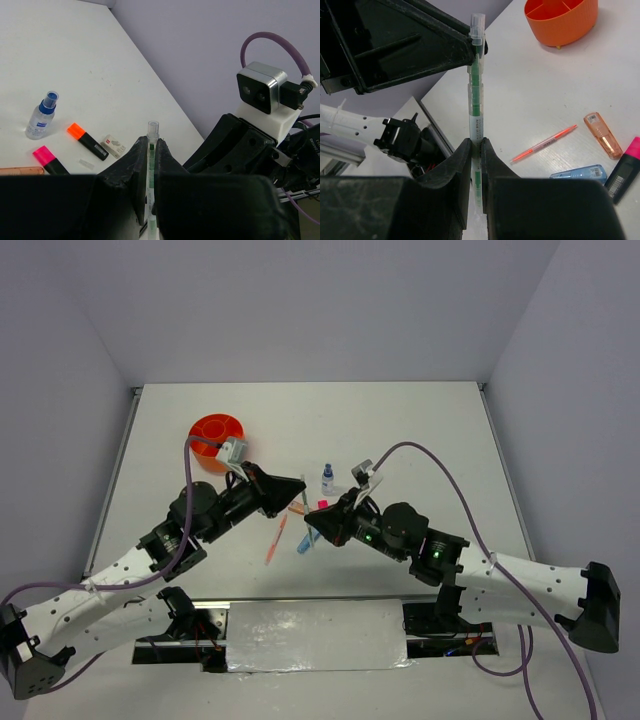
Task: Sort the stationery into containers
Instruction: Close the pen cap on the pen.
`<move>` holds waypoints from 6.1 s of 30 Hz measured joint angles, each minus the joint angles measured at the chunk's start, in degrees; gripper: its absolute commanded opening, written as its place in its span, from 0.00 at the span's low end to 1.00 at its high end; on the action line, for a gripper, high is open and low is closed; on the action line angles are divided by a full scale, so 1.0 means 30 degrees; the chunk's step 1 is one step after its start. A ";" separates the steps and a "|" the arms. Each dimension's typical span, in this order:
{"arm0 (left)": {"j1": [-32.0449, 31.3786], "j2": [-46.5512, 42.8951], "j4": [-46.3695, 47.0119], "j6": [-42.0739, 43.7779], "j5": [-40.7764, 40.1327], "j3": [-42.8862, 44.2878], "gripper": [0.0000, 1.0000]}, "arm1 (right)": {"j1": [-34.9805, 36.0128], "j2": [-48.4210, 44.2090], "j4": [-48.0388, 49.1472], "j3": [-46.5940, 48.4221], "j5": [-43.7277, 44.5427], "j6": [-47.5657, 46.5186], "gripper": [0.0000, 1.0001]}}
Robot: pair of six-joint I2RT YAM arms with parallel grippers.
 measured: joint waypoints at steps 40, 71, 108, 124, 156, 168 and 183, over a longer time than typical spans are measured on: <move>-0.0029 -0.1814 0.1909 0.2477 0.2448 -0.1209 0.24 | 0.0058 0.0102 0.0627 0.1370 -0.2630 -0.3162 0.00; 0.0124 -0.2215 0.0663 0.3177 0.4299 -0.1166 0.00 | 0.0007 0.0867 0.1202 0.2535 -0.3825 -0.3963 0.52; 0.0051 -0.2076 0.0153 0.3417 0.4568 -0.0087 0.00 | 0.0000 0.1967 0.1399 0.1530 -0.4728 -0.4233 0.44; 0.0058 -0.2040 0.0634 0.3519 0.4728 -0.0095 0.47 | 0.0000 0.2229 0.2834 0.1734 -0.4656 -0.4218 0.00; 0.0051 -0.0576 -0.2499 0.4160 0.2922 0.3949 0.60 | 0.0000 0.1880 0.1712 0.1734 -0.4845 -0.4146 0.00; 0.0036 -0.0408 -0.2229 0.4058 0.3723 0.2849 0.26 | -0.0007 0.1785 0.1071 0.2208 -0.4437 -0.4167 0.00; -0.0029 -0.0423 -0.2106 0.4073 0.3854 0.2849 0.18 | -0.0007 0.1785 0.0991 0.2251 -0.4306 -0.4160 0.00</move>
